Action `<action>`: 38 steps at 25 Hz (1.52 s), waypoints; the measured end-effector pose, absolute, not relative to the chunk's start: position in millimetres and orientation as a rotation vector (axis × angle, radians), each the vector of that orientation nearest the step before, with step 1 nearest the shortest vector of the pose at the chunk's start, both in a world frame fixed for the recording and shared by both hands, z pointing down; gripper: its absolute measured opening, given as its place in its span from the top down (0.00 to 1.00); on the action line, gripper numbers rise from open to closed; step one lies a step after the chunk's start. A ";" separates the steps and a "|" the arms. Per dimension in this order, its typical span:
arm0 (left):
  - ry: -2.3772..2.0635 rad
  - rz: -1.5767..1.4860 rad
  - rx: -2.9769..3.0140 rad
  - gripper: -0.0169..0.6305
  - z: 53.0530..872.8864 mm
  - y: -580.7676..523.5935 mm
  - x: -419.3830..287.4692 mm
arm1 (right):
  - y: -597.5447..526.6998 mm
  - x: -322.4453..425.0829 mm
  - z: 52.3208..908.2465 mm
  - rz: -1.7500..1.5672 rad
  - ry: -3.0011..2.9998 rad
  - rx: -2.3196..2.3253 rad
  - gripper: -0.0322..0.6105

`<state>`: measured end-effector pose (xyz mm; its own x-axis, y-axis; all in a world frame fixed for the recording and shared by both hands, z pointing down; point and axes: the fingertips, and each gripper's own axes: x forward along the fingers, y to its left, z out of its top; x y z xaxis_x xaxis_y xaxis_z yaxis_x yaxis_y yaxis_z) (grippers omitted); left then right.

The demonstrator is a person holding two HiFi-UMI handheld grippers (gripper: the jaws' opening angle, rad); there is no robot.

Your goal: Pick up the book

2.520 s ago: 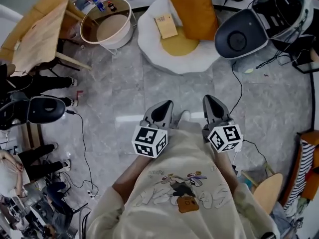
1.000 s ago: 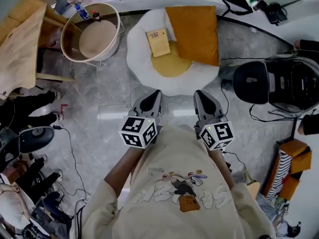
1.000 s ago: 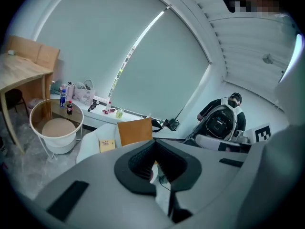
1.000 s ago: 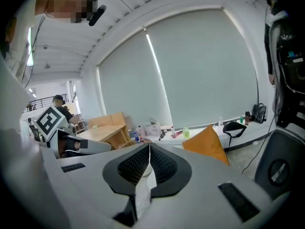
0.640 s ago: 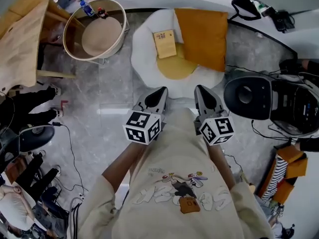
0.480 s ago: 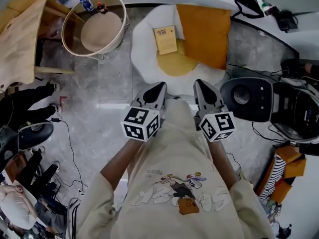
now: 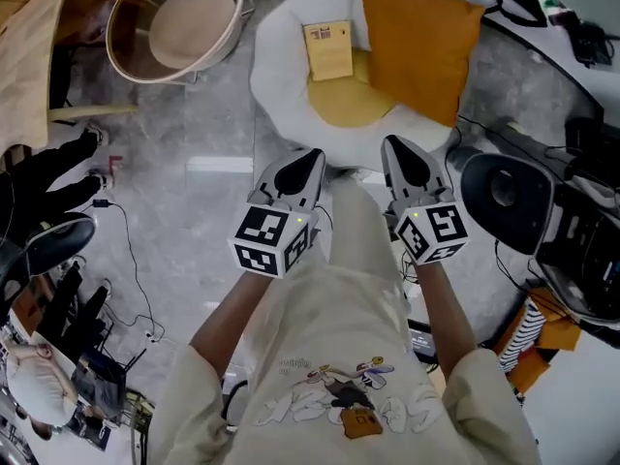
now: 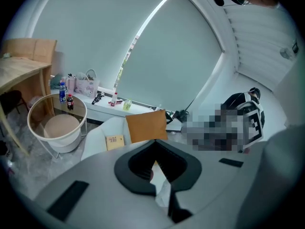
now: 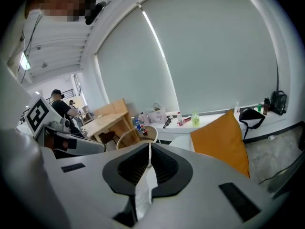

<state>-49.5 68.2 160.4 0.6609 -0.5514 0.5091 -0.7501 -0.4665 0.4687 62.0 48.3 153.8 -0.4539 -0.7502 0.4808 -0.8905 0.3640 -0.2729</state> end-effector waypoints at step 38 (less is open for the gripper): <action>-1.114 0.469 2.042 0.96 438.1 -60.8 28.5 | -86.1 97.6 422.8 0.916 -2.364 1.228 0.68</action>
